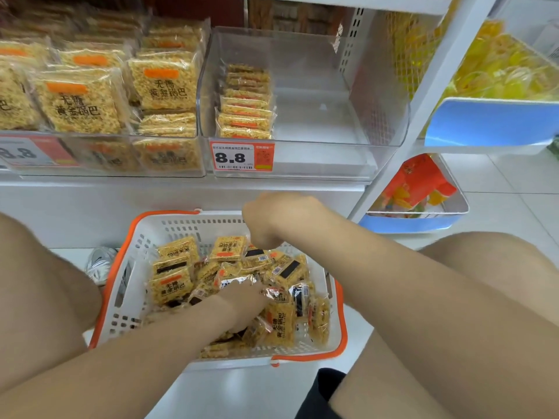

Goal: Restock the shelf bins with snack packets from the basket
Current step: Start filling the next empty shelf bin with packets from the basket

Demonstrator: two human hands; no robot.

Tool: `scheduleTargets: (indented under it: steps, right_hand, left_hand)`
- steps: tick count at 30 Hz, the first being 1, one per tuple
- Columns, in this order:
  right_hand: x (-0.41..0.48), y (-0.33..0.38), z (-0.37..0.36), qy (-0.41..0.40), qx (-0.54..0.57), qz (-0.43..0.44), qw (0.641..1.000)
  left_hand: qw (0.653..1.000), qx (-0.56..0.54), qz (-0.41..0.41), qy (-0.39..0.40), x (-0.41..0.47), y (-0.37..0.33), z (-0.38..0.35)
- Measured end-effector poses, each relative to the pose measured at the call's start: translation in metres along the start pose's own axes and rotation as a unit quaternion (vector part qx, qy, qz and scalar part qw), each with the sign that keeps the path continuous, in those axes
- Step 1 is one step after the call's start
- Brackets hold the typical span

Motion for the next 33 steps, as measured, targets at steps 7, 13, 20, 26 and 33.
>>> scheduleTargets:
  steps: [7, 13, 20, 26, 33]
  right_hand:
    - [-0.006, 0.002, 0.013, 0.003, -0.001, 0.01, 1.0]
    - [-0.016, -0.013, 0.04, -0.074, 0.03, 0.008, 0.997]
    - [-0.031, -0.033, 0.051, -0.068, 0.094, 0.033, 0.993]
    - [-0.031, -0.036, 0.064, -0.181, 0.124, 0.069, 0.973]
    - [-0.031, -0.05, 0.079, -0.161, 0.3, 0.082, 0.937]
  left_hand:
    - [0.989, -0.141, 0.047, -0.013, -0.02, 0.017, 0.016]
    - [0.898, -0.385, 0.098, -0.188, -0.065, 0.064, 0.088]
    - [0.623, -0.708, 0.118, -0.312, -0.13, 0.095, 0.137]
    - [0.431, -0.838, 0.111, -0.317, -0.157, 0.106, 0.154]
    - [0.603, -0.631, 0.129, -0.471, -0.185, 0.114, 0.177]
Point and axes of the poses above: each hand's wrist, its own x-axis towards the middle knuckle, its own z-axis out of the back of the hand, y = z × x, the point moved 4 cm from there along x, towards the middle knuckle
